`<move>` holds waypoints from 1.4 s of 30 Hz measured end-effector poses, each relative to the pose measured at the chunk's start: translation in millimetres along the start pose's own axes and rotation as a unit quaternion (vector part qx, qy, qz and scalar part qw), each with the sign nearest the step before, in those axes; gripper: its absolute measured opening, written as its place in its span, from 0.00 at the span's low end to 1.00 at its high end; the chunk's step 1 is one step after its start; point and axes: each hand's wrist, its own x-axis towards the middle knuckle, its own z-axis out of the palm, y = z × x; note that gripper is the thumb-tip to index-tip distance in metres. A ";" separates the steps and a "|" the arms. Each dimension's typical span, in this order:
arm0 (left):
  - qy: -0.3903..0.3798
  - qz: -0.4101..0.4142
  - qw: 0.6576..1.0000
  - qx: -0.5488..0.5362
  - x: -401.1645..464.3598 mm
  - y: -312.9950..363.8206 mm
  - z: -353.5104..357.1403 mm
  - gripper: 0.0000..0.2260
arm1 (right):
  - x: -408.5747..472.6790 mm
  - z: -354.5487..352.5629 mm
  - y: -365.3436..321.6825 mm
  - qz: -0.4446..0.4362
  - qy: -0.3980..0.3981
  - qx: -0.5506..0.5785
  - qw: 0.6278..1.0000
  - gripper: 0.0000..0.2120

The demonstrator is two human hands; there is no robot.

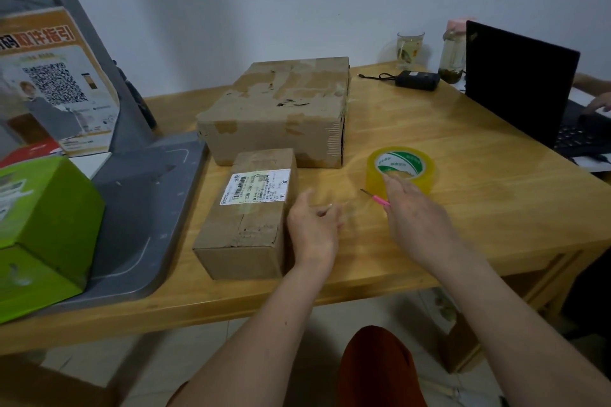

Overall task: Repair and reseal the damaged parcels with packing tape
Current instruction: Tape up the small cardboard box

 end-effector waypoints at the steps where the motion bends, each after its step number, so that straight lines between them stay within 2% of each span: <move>1: 0.002 0.006 1.000 0.007 -0.7 -0.1 -0.1 0.12 | 0.3 0.4 -0.5 -0.001 0.005 -0.002 1.000 0.26; 2: 0.002 0.011 1.000 0.007 -2.7 0.2 -1.0 0.05 | 0.2 0.5 -1.2 0.000 0.008 -0.002 1.000 0.26; 4: 0.009 0.027 1.000 0.004 -2.3 -3.5 -0.8 0.10 | -0.2 0.4 -3.1 0.004 0.011 0.001 1.000 0.26; 7: 0.007 0.042 0.999 0.012 -2.9 -5.1 -0.2 0.12 | -1.1 -0.3 -7.4 0.008 0.023 -0.008 1.000 0.24; 14: 0.007 0.065 0.996 0.063 -1.7 -11.4 1.4 0.10 | 1.8 2.0 -21.0 0.040 0.036 -0.023 0.998 0.15; 20: 0.011 0.054 0.997 0.056 -3.3 -10.0 1.0 0.10 | 1.8 2.3 -15.8 0.057 0.073 0.049 0.994 0.12; 22: 0.008 0.038 0.998 0.039 -3.3 -8.6 0.6 0.09 | 2.1 0.8 -13.5 0.062 0.063 0.070 0.994 0.11; 24: 0.005 0.019 1.000 0.020 -2.8 -7.5 0.6 0.08 | 2.5 -1.5 -2.5 0.049 0.041 0.116 0.991 0.06; 27: 0.007 -0.004 1.000 -0.006 -1.8 -5.7 1.2 0.10 | 2.1 -10.3 22.3 -0.035 -0.046 0.165 0.985 0.08; 29: 0.010 -0.014 1.000 -0.014 -1.0 -4.7 1.8 0.10 | 0.3 -16.5 30.1 -0.079 -0.100 0.134 0.983 0.08; 31: 0.015 -0.018 1.000 -0.015 0.0 -4.7 2.6 0.09 | 0.1 -17.7 30.1 -0.085 -0.110 0.072 0.988 0.06; 35: 0.027 -0.024 0.999 -0.009 1.4 -2.8 4.9 0.09 | -0.5 -20.1 18.7 -0.077 -0.095 0.009 0.992 0.06; 37: 0.033 -0.026 0.999 -0.007 1.4 -1.7 5.9 0.09 | 2.2 -19.6 15.0 -0.065 -0.080 0.009 0.995 0.10; 39: 0.037 -0.027 0.999 -0.003 1.3 -1.3 6.4 0.09 | 9.6 -16.5 10.2 -0.052 -0.029 0.021 0.998 0.15; 42: 0.042 -0.023 0.999 -0.007 1.5 -1.7 7.3 0.11 | 29.3 -6.7 1.7 -0.088 0.050 0.030 0.994 0.15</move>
